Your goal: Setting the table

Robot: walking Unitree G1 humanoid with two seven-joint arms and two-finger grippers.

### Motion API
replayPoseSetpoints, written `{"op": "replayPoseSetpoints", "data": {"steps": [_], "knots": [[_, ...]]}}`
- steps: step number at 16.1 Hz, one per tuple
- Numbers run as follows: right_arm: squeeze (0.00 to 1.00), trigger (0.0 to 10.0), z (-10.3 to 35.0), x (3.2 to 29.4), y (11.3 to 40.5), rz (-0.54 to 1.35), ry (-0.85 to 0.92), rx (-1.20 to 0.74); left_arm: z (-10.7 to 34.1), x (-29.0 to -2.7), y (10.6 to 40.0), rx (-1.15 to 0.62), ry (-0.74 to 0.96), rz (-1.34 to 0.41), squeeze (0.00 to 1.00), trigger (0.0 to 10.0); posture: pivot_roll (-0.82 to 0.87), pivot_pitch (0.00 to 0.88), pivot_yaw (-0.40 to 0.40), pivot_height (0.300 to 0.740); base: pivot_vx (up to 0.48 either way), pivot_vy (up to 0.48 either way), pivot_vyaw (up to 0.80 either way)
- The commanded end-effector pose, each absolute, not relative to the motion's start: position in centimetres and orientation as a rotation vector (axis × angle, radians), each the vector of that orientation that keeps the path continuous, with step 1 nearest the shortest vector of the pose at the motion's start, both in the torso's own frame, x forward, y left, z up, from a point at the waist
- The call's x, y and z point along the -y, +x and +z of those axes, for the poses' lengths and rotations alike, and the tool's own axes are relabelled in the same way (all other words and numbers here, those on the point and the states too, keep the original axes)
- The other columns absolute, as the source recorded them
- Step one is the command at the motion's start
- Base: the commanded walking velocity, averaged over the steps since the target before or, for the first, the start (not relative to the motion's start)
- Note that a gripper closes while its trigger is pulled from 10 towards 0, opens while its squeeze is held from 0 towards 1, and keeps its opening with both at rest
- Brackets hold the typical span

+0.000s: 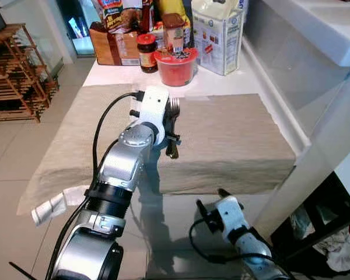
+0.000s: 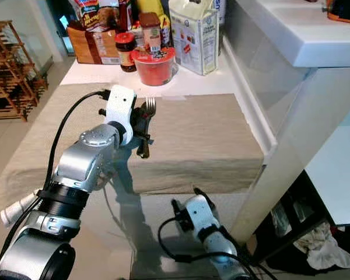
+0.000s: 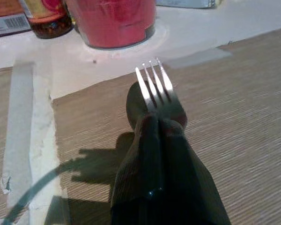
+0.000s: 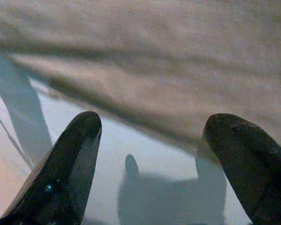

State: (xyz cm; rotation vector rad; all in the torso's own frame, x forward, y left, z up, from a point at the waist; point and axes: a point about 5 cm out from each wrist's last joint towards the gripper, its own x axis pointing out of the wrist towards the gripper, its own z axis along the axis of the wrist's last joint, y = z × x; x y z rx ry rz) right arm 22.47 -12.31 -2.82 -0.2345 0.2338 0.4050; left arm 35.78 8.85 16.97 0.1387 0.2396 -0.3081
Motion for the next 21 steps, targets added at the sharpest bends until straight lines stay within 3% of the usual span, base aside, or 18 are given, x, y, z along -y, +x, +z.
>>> {"op": "replayPoseSetpoints", "data": {"steps": [1,2,5,6,7,9,11,14,18,21], "knots": [[0.00,10.0,-2.5,12.4,23.1,0.384,-0.231,-0.231,16.7,-9.2,35.9,-0.244,0.148,-0.286,0.00,10.0,-0.19,0.000,0.079,0.740,0.000,0.000,0.00],[0.00,10.0,-0.9,12.2,24.7,0.379,-0.181,-0.140,16.6,-9.3,35.8,-0.246,0.153,-0.284,0.00,10.0,-0.19,0.000,0.084,0.740,0.000,0.000,0.00],[0.00,10.0,0.2,12.9,25.7,0.402,-0.168,-0.088,16.7,-9.2,35.9,-0.244,0.154,-0.287,0.00,10.0,-0.19,0.000,0.086,0.740,0.000,0.000,0.00],[0.00,10.0,9.0,18.5,23.7,0.395,-0.174,0.255,16.7,-9.1,35.9,-0.243,0.154,-0.289,0.00,10.0,-0.20,0.000,0.089,0.740,0.000,0.000,0.00],[0.00,10.0,10.9,18.8,22.8,0.425,-0.171,0.298,16.7,-9.1,35.9,-0.243,0.154,-0.289,0.00,10.0,-0.20,0.000,0.090,0.740,0.000,0.000,0.00],[0.00,10.0,12.4,20.1,21.8,0.452,-0.151,0.308,16.6,-9.0,36.0,-0.244,0.152,-0.294,0.00,10.0,-0.21,0.000,0.092,0.740,0.000,0.000,0.00],[0.00,10.0,10.8,21.0,19.8,0.535,-0.174,0.198,16.6,-8.9,36.1,-0.246,0.146,-0.294,0.00,10.0,-0.21,0.000,0.091,0.740,0.000,0.000,0.00],[0.00,10.0,9.5,23.9,14.2,0.587,-0.193,-0.001,16.7,-9.0,36.1,-0.246,0.141,-0.286,0.00,10.0,-0.20,0.000,0.084,0.740,0.000,0.000,0.00],[0.00,10.0,11.8,27.0,14.6,0.351,-0.200,0.055,16.0,-9.6,36.3,-0.258,0.157,-0.266,0.00,10.0,-0.20,0.000,0.089,0.740,0.000,0.000,0.00],[0.00,10.0,13.5,27.7,14.2,0.360,-0.156,0.096,16.3,-9.9,36.5,-0.254,0.160,-0.255,0.00,10.0,-0.19,0.000,0.090,0.740,0.000,0.000,0.00]]}}
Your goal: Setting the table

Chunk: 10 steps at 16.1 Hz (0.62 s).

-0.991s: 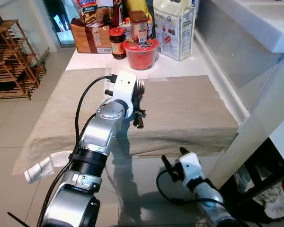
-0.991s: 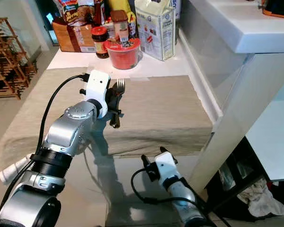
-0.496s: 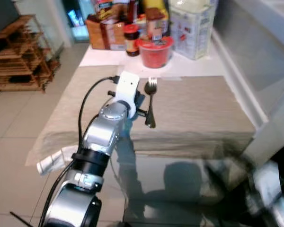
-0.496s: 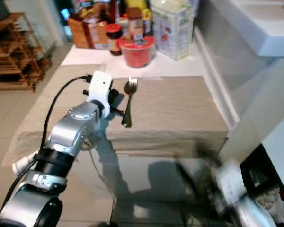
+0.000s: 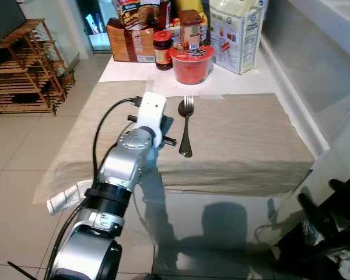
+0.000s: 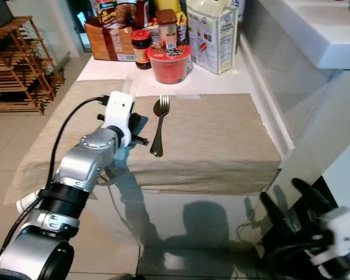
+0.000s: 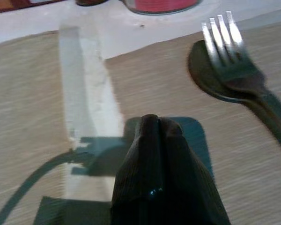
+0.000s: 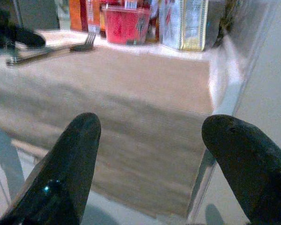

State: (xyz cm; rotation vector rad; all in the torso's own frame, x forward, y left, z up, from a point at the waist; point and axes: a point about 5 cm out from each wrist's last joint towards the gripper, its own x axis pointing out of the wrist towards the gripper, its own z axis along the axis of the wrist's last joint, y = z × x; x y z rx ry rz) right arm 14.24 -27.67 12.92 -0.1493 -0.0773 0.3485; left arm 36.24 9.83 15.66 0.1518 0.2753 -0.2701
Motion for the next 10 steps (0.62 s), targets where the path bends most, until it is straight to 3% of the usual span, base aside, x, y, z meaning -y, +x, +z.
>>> {"op": "replayPoseSetpoints", "data": {"steps": [1,2,3,5,10], "knots": [[0.00,10.0,13.5,23.5,18.3,0.382,-0.083,0.116,16.4,-10.0,36.6,-0.250,0.159,-0.250,0.00,10.0,-0.19,0.000,0.088,0.740,0.000,0.000,0.00],[0.00,10.0,16.0,15.5,24.7,0.426,-0.054,0.154,16.5,-10.0,36.8,-0.246,0.156,-0.244,0.00,10.0,-0.18,0.000,0.085,0.740,0.000,0.000,0.00],[0.00,10.0,17.2,13.1,26.5,0.440,-0.045,0.153,16.6,-10.0,36.9,-0.243,0.154,-0.241,0.00,10.0,-0.18,0.000,0.085,0.740,0.000,0.000,0.00],[0.00,10.0,16.4,12.3,27.8,0.427,0.025,0.085,16.5,-9.9,37.0,-0.243,0.153,-0.238,0.00,10.0,-0.17,0.000,0.078,0.740,0.000,0.000,0.00],[0.00,10.0,16.1,11.9,27.3,0.416,0.005,0.005,16.7,-9.8,37.1,-0.237,0.160,-0.235,0.00,10.0,-0.16,0.000,0.077,0.740,0.000,0.000,0.00]]}}
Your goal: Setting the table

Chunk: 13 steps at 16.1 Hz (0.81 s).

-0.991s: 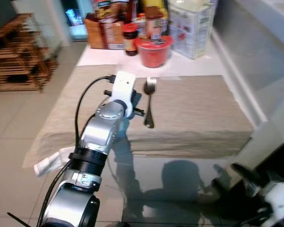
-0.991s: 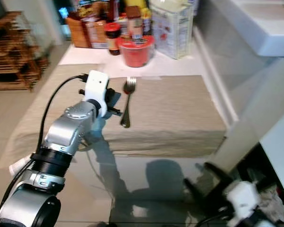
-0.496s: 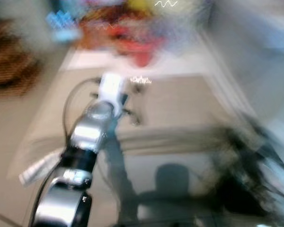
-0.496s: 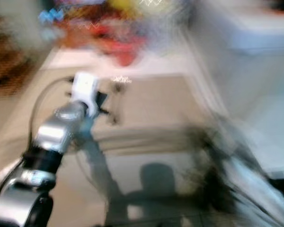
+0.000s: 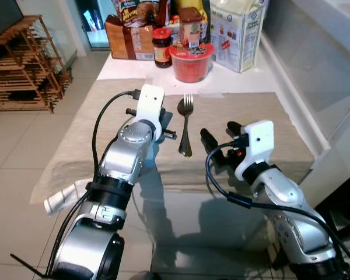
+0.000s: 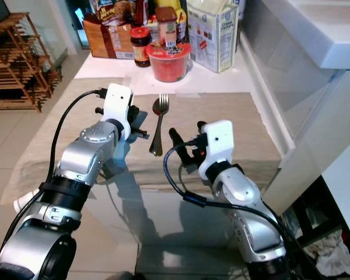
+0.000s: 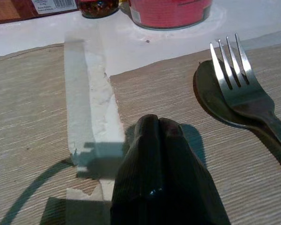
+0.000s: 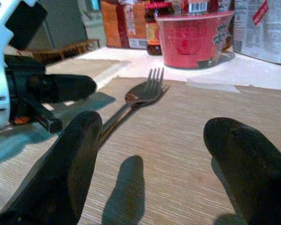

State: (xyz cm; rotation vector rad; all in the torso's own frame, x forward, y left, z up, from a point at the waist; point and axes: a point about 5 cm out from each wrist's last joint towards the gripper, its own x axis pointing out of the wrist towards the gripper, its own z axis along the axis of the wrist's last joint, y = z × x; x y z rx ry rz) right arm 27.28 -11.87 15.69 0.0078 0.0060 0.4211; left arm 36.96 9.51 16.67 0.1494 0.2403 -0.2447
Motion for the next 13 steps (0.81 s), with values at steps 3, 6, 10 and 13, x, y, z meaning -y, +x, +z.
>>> {"op": "replayPoseSetpoints", "data": {"steps": [3,6,10,13], "knots": [[0.00,10.0,15.9,12.7,26.6,0.398,-0.038,-0.019,16.6,-10.0,37.2,-0.237,0.172,-0.233,0.00,10.0,-0.17,0.000,0.080,0.740,0.000,0.000,0.00],[0.00,10.0,13.9,13.8,24.9,0.394,-0.189,0.038,15.9,-10.5,37.4,-0.175,0.162,-0.271,0.00,10.0,-0.19,0.000,0.086,0.740,0.000,0.000,0.00],[0.00,10.0,13.7,13.3,26.0,0.412,-0.150,0.082,15.3,-10.2,37.0,-0.167,0.154,-0.286,0.00,10.0,-0.17,0.000,0.087,0.740,0.000,0.000,0.00],[0.00,10.0,13.6,12.3,27.9,0.473,-0.147,0.122,15.3,-10.0,37.3,-0.156,0.160,-0.287,0.00,10.0,-0.16,0.000,0.085,0.740,0.000,0.000,0.00]]}}
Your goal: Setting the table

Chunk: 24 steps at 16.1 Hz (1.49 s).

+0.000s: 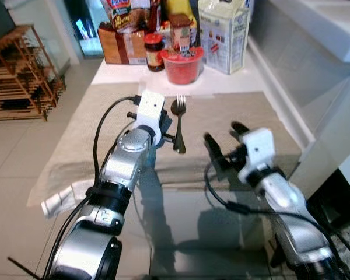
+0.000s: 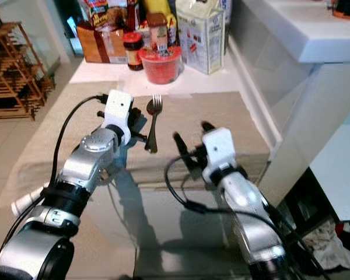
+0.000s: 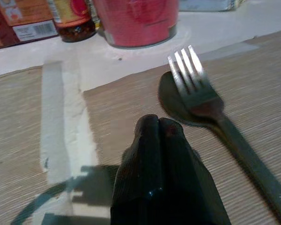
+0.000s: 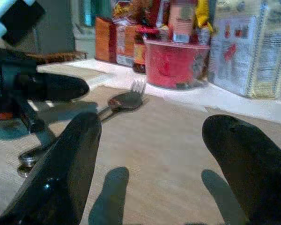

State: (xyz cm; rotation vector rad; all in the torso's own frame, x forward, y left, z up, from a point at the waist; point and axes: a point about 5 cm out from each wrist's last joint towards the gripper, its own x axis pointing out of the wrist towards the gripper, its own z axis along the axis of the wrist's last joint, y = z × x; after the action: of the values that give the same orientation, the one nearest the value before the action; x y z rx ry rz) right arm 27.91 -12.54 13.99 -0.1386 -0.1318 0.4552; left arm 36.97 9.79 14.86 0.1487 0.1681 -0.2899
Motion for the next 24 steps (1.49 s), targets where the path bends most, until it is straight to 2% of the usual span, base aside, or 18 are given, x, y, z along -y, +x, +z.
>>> {"op": "replayPoseSetpoints", "data": {"steps": [1,7,11,15,16,17,24], "knots": [[0.00,10.0,13.5,12.0,28.0,0.485,-0.152,0.127,15.2,-10.2,37.3,-0.154,0.164,-0.283,0.00,10.0,-0.15,0.000,0.086,0.740,0.000,0.000,0.00],[0.00,10.0,12.9,11.5,27.8,0.488,-0.140,0.155,14.8,-10.6,37.5,-0.186,0.196,-0.281,0.00,10.0,-0.15,0.000,0.105,0.740,0.000,0.000,0.00],[0.00,10.0,14.9,12.0,27.0,0.457,-0.128,0.209,15.4,-9.5,37.5,-0.196,0.143,-0.311,0.00,10.0,-0.16,0.000,0.105,0.740,0.000,0.000,0.00],[0.00,10.0,14.0,12.6,26.1,0.442,-0.146,0.184,16.2,-8.1,37.5,-0.171,0.142,-0.362,0.00,10.0,-0.18,0.000,0.116,0.740,0.000,0.000,0.00],[0.00,10.0,13.9,12.5,26.1,0.441,-0.144,0.183,16.0,-8.2,37.5,-0.172,0.149,-0.356,0.39,10.0,-0.18,0.000,0.118,0.740,0.000,0.000,0.00],[0.00,10.0,13.9,12.3,26.0,0.442,-0.143,0.181,15.7,-8.4,37.4,-0.182,0.147,-0.360,1.00,10.0,-0.17,0.000,0.116,0.740,0.000,0.000,0.00],[0.00,10.0,14.4,12.4,25.0,0.448,-0.143,0.166,16.1,-8.3,37.1,-0.180,0.162,-0.371,1.00,10.0,-0.18,0.000,0.120,0.740,0.000,0.000,0.00]]}}
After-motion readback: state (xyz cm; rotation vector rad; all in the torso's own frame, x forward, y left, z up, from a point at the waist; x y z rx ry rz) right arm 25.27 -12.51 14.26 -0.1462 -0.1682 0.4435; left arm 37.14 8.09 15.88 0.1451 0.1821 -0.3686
